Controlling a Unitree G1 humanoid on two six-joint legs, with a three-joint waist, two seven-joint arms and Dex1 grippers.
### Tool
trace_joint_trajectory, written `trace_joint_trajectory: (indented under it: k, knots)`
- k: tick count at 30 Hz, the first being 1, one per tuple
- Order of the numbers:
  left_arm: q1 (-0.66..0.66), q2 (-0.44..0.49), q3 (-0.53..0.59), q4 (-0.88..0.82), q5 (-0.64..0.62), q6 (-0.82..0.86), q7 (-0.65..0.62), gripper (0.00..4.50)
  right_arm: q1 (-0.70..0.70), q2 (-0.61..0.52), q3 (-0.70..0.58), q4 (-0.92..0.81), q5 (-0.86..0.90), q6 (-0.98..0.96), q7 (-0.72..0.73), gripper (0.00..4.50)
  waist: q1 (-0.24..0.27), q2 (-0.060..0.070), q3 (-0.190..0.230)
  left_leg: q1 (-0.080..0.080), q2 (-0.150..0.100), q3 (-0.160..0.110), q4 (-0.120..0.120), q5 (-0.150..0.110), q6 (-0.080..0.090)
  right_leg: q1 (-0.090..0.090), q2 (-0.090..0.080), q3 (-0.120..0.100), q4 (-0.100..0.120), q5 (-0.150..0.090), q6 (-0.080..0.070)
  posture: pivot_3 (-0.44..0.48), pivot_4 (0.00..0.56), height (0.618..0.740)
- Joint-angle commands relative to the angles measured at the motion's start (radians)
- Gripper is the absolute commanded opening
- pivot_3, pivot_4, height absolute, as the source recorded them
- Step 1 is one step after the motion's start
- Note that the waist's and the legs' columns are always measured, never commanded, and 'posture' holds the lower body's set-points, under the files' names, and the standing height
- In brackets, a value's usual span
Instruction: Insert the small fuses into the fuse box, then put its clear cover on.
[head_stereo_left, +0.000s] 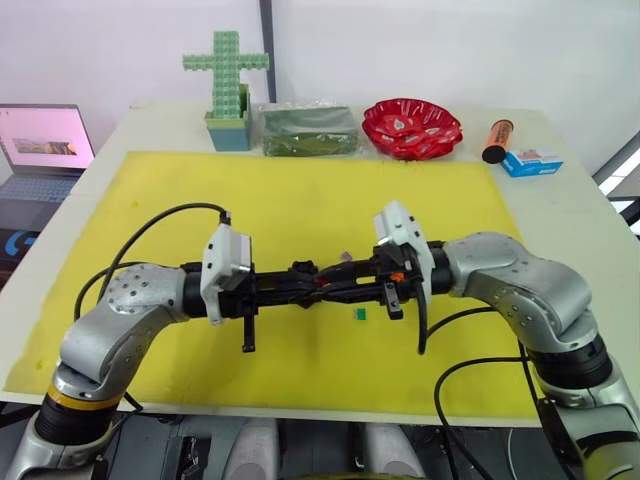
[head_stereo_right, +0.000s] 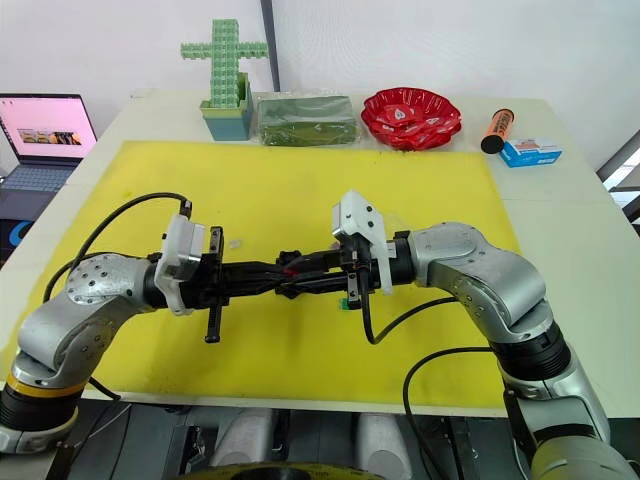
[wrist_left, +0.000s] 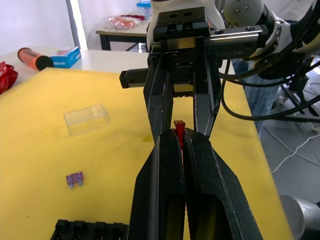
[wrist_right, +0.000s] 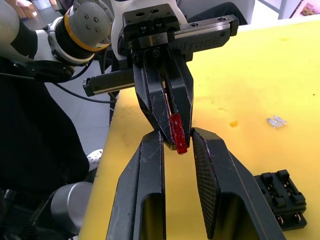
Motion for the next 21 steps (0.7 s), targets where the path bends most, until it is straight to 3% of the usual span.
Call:
trace_joint_trajectory:
  k: [1,2,7,21]
  knots:
    - [0.013,0.007,0.002,0.0,0.003,-0.028,-0.021,0.0,-0.026,-0.005,-0.043,-0.033,0.037,0.003,0.003,0.48,0.0,0.0,0.0,0.0,0.0,0.0,0.0,0.0,0.0,0.0,0.0,0.0,0.0,0.0,0.0,0.0,0.15,0.74]
    - [0.016,0.008,0.002,0.002,0.005,-0.033,-0.024,0.0,-0.027,-0.008,-0.044,-0.033,0.041,0.008,0.005,0.48,0.0,0.0,0.0,0.0,0.0,0.0,0.0,0.0,0.0,0.0,0.0,0.0,0.0,0.0,0.0,0.0,0.15,0.74]
    - [0.033,0.008,0.002,0.011,0.013,-0.057,-0.032,0.0,-0.03,-0.008,-0.052,-0.042,0.059,0.017,-0.001,2.03,0.0,0.0,0.0,0.0,0.0,0.0,0.0,0.0,0.0,0.0,0.0,0.0,0.0,0.0,0.0,0.0,0.15,0.74]
    - [0.05,0.003,-0.002,0.035,0.032,-0.101,-0.056,0.0,-0.008,-0.019,-0.03,-0.036,0.011,-0.022,0.006,2.03,0.0,0.0,0.0,0.0,0.0,0.0,0.0,0.0,0.0,0.0,0.0,0.0,0.0,-0.001,-0.002,0.0,0.15,0.74]
